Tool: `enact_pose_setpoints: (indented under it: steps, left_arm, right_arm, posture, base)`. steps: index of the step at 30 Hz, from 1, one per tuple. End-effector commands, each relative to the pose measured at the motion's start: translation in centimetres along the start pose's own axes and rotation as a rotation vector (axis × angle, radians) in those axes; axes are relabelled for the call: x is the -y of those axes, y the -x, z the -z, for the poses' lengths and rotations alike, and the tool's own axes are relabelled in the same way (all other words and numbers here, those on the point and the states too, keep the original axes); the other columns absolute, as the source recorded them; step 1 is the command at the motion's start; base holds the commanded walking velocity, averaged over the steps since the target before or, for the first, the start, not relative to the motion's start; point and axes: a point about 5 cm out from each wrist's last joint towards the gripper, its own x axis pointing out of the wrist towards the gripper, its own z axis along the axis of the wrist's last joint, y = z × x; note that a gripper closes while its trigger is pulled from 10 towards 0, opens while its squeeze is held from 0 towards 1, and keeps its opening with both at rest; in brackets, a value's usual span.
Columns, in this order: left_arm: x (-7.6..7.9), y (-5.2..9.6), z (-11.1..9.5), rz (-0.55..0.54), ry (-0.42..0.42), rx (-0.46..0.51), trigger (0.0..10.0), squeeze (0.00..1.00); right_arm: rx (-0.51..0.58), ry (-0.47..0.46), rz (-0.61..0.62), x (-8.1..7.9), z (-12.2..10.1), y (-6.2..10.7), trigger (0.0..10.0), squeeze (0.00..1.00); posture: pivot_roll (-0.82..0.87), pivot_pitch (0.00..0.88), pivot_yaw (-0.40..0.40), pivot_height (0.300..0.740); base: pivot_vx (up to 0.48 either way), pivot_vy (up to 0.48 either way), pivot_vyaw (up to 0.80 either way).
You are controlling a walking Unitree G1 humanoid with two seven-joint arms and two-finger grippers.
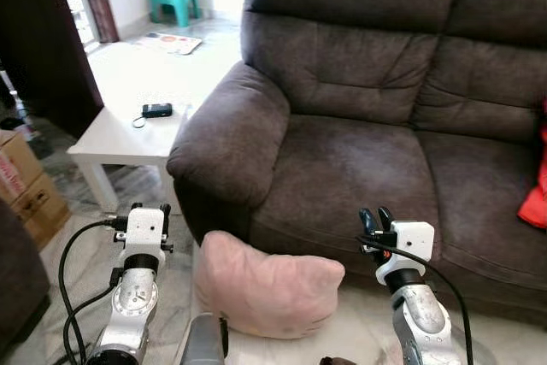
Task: Move the pillow to the sofa from floor
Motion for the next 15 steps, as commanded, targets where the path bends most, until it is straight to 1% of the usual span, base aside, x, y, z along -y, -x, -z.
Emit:
enact_pose_setpoints:
  steps: [1, 4, 7, 12, 15]
  left_arm:
    - [0.32, -0.28, -0.36, 0.016, 0.005, 0.008, 10.0, 0.00]
    - [0.49, -0.22, -0.19, 0.028, 0.012, -0.004, 10.0, 0.00]
    - [0.51, -0.21, -0.22, 0.029, 0.013, -0.001, 10.0, 0.00]
    - [0.53, -0.24, -0.28, 0.036, 0.017, 0.002, 10.0, 0.00]
    - [0.58, -0.24, -0.36, 0.040, 0.021, 0.006, 10.0, 0.00]
  right_arm:
    - [0.015, 0.004, 0.003, 0.19, -0.47, -0.18, 10.0, 0.00]
    - [-0.001, 0.007, 0.001, 0.18, -0.32, -0.19, 10.0, 0.00]
    - [-0.004, 0.009, 0.007, 0.21, -0.29, -0.25, 10.0, 0.00]
    - [-0.007, 0.007, 0.003, 0.15, -0.30, -0.34, 10.0, 0.00]
    - [0.005, -0.001, -0.002, 0.08, -0.38, -0.29, 10.0, 0.00]
  posture:
    - [0.05, 0.000, -0.069, 0.622]
    - [0.05, 0.000, -0.067, 0.622]
    - [0.05, 0.000, -0.066, 0.612]
    - [0.05, 0.000, -0.067, 0.582]
    - [0.05, 0.000, -0.067, 0.578]
  base:
    - [0.000, 0.000, 0.00]
    - [0.000, 0.000, 0.00]
    - [0.000, 0.000, 0.00]
    - [0.000, 0.000, 0.00]
    - [0.000, 0.000, 0.00]
